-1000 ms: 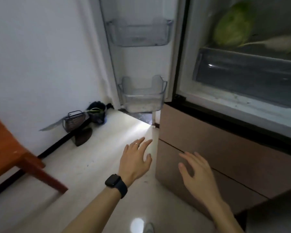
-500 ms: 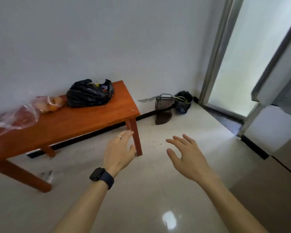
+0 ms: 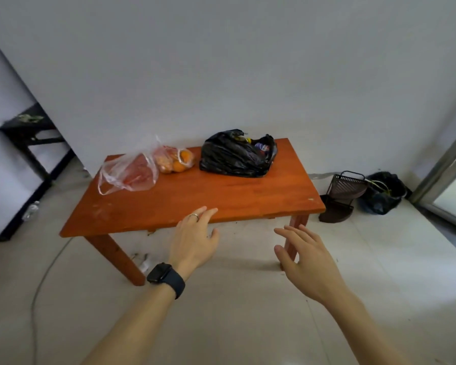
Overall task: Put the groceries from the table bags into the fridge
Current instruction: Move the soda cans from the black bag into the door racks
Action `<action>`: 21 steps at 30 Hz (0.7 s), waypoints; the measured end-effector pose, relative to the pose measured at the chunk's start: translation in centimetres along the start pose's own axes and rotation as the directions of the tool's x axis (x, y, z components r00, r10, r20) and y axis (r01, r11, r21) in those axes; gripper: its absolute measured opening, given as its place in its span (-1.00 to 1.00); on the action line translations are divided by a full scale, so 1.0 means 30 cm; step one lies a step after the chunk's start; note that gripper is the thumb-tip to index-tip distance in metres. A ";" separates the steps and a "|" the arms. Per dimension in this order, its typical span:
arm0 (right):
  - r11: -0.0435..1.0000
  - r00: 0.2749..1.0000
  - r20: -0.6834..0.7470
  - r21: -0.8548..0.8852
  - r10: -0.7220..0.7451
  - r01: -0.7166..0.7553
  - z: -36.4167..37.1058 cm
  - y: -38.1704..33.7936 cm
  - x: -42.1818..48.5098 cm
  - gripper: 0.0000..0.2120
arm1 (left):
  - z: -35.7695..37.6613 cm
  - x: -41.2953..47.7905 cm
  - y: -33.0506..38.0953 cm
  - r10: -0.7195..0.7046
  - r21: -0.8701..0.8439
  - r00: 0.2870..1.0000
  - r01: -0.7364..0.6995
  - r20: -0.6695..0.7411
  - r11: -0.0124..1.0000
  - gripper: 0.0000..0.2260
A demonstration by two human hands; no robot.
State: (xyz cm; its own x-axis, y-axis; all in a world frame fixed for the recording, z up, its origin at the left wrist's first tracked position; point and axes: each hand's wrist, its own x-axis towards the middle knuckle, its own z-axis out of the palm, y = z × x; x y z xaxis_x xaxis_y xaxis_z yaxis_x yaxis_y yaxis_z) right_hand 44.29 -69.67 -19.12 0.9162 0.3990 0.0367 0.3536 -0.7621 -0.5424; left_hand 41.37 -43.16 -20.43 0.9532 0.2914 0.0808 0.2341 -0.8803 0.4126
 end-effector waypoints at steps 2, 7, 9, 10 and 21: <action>1.000 1.000 0.026 -0.004 -0.005 0.005 0.034 -0.011 0.084 -0.56 | 0.016 0.069 -0.036 -0.008 -0.003 1.000 0.008 0.011 1.000 -0.54; 1.000 0.999 0.043 -0.007 -0.023 0.023 0.072 0.016 0.342 -0.55 | 0.069 0.303 -0.058 -0.002 -0.043 1.000 0.003 0.027 0.999 -0.55; 0.999 0.998 0.050 -0.018 -0.027 0.028 0.068 0.041 0.458 -0.54 | 0.082 0.405 -0.047 -0.008 -0.044 1.000 0.009 0.026 0.999 -0.56; 1.000 0.998 0.053 -0.017 -0.023 0.024 0.064 0.059 0.525 -0.54 | 0.091 0.466 -0.042 -0.010 -0.043 1.000 0.011 0.029 0.999 -0.56; 1.000 0.996 0.093 -0.005 -0.002 0.002 0.076 0.165 1.081 -0.55 | 0.178 1.004 -0.053 0.022 -0.067 0.998 -0.018 0.066 0.998 -0.56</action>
State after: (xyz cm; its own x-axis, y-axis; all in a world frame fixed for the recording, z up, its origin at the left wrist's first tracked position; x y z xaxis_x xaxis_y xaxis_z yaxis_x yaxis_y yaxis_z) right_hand 75.31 -59.34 -22.51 0.8940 0.4462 -0.0409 0.3565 -0.7636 -0.5384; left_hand 70.73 -34.99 -23.49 0.9687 0.2465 0.0297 0.2040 -0.8583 0.4709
